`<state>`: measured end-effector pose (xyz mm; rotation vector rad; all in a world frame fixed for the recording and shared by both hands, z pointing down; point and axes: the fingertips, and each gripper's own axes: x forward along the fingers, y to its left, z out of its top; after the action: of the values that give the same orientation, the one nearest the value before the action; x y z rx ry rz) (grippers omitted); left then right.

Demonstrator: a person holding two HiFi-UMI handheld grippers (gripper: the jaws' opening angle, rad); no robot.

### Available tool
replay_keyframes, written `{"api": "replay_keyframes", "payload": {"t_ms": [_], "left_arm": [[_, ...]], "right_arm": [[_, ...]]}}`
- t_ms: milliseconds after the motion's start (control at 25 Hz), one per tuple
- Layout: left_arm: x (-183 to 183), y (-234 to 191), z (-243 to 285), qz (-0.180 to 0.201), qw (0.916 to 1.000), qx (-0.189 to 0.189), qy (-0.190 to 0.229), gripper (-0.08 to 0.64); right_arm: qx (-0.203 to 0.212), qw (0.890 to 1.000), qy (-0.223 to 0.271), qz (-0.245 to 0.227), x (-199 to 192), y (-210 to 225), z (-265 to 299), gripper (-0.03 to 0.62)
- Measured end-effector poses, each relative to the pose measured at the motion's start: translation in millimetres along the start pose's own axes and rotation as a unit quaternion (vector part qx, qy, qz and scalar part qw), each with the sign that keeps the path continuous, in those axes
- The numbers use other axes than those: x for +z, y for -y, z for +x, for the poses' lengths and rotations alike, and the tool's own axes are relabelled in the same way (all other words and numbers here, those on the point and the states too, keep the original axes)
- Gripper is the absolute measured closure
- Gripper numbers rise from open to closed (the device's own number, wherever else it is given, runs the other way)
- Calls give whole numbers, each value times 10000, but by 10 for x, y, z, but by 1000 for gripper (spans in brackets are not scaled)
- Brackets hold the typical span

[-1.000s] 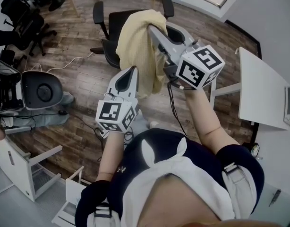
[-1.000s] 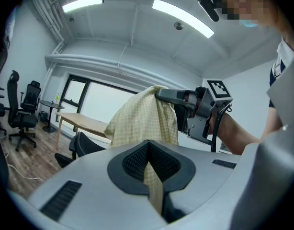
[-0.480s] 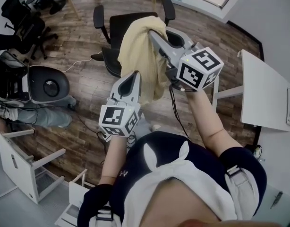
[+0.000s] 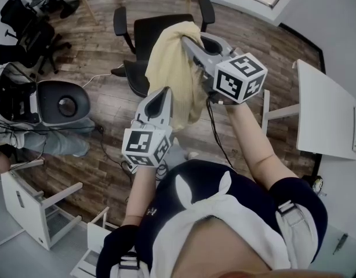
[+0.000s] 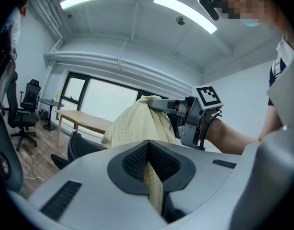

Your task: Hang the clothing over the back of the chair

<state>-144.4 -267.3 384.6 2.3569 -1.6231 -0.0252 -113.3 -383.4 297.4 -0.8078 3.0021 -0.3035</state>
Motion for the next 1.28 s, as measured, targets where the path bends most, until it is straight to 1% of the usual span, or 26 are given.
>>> {"api": "replay_keyframes", "payload": {"t_ms": [480,960,1280], "left_arm": [[21,-13,93,16,9999,-102,-117,554],[18,-17,308,16,9992,-270,-296,554],[-4,-29,367,-7,9987,-262,-436,555]], "right_arm": [[-3,9995,-313,3,-147,129,135,534],[-140,9958,-886,-177,-361,375,297,534],[-33,9910,-1306,-288,-506,461,364,531]]}}
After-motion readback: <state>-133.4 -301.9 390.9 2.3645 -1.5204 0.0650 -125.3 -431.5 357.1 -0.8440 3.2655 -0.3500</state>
